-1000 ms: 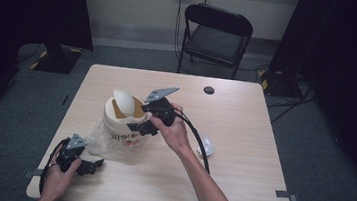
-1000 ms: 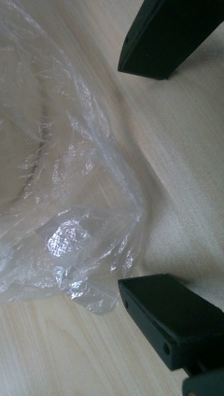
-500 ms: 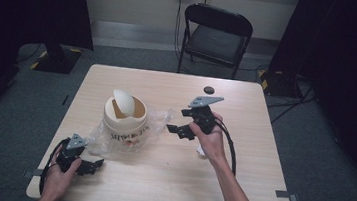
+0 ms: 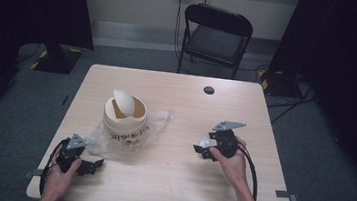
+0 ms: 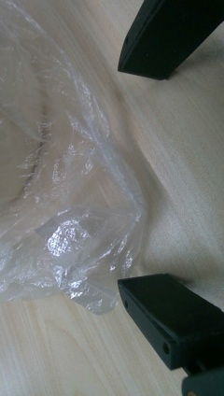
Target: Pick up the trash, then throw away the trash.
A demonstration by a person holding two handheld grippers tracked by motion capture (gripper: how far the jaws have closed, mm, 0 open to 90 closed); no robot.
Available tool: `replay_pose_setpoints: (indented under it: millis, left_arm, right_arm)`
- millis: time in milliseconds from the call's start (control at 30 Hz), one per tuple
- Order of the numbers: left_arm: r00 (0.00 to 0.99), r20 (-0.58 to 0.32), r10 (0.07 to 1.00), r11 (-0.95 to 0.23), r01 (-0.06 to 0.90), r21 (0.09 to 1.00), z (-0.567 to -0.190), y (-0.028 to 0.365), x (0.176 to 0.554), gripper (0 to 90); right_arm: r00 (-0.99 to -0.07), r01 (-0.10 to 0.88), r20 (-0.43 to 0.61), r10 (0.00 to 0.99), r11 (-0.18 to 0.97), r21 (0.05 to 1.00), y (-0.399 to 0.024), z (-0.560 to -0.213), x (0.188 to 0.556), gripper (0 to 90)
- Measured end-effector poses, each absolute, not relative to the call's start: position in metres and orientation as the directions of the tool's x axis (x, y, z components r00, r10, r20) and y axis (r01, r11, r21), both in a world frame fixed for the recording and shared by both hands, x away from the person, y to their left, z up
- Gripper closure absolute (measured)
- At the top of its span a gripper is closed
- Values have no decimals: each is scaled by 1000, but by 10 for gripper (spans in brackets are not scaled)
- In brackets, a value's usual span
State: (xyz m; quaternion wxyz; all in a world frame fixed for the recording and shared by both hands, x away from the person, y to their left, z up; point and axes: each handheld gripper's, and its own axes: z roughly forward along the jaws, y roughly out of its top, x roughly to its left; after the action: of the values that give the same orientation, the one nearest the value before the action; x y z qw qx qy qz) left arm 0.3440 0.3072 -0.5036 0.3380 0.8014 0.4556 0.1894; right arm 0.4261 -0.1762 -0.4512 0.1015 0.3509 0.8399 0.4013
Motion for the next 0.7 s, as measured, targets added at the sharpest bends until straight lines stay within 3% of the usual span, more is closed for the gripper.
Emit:
replay_pose_setpoints:
  millis: [233,500,700]
  left_arm:
    - [513,-1,859,-359,601,714,-504,307,344,0]
    - [512,-2,859,-358,602,714,-504,307,344,0]
    - [513,-1,859,-358,602,714,-504,307,344,0]
  right_arm:
    - [-706,543,160,690,381,748,-188,-474,416,163]
    - [-708,529,94,699,438,726,-181,-479,415,203]
    - [-698,546,73,712,464,697,-178,-486,417,355]
